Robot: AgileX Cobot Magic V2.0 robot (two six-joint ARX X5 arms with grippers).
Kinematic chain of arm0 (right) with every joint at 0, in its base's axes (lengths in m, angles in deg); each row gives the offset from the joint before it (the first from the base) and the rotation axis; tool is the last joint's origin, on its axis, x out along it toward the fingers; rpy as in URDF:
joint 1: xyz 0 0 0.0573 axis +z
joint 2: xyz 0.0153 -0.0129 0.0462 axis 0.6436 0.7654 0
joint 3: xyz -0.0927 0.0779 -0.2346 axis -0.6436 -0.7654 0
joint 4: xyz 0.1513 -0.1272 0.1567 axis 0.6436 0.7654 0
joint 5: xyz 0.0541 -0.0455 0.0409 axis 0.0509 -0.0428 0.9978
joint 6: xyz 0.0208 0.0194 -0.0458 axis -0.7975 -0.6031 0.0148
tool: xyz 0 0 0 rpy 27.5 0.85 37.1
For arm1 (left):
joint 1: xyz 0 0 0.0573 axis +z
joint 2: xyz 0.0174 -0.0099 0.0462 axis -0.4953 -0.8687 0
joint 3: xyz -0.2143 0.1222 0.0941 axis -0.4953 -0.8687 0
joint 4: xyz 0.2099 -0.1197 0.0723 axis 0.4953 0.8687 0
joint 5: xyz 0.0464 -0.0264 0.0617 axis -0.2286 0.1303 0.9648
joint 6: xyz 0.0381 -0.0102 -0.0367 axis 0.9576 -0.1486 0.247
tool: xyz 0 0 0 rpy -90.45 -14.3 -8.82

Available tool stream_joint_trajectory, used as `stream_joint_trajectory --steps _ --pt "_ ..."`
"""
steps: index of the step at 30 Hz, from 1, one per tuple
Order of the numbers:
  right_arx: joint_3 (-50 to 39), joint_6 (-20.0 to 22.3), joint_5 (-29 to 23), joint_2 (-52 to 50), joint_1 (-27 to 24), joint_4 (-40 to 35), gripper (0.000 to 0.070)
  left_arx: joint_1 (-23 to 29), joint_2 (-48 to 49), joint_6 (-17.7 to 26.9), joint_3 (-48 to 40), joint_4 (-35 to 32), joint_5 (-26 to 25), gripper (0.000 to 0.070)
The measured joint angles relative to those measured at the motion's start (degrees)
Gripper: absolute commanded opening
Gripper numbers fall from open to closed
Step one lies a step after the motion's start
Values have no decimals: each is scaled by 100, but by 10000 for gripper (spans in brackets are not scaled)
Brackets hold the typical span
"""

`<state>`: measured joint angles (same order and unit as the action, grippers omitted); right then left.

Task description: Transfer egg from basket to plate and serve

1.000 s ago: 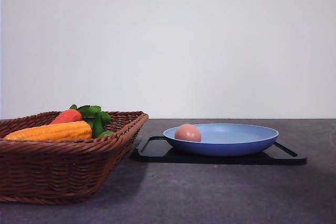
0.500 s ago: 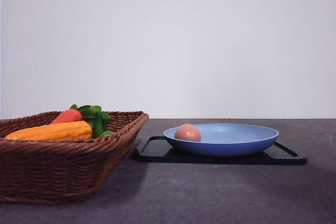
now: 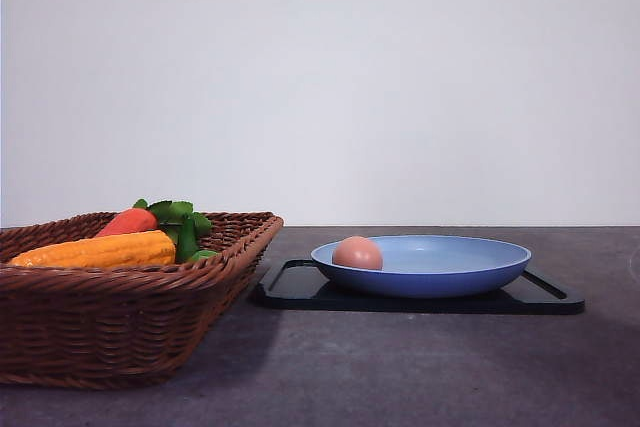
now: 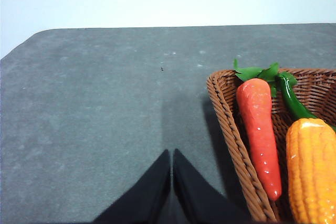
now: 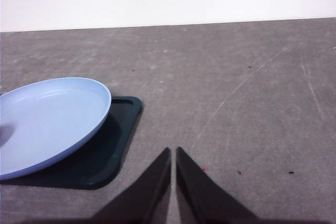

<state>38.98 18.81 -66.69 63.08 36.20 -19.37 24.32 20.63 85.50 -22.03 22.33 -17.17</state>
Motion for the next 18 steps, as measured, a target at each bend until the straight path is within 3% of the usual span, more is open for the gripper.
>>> stream_joint_trajectory --steps 18 --pt "0 0 0 0 0 -2 0 0 0 0 0 0 0 0"
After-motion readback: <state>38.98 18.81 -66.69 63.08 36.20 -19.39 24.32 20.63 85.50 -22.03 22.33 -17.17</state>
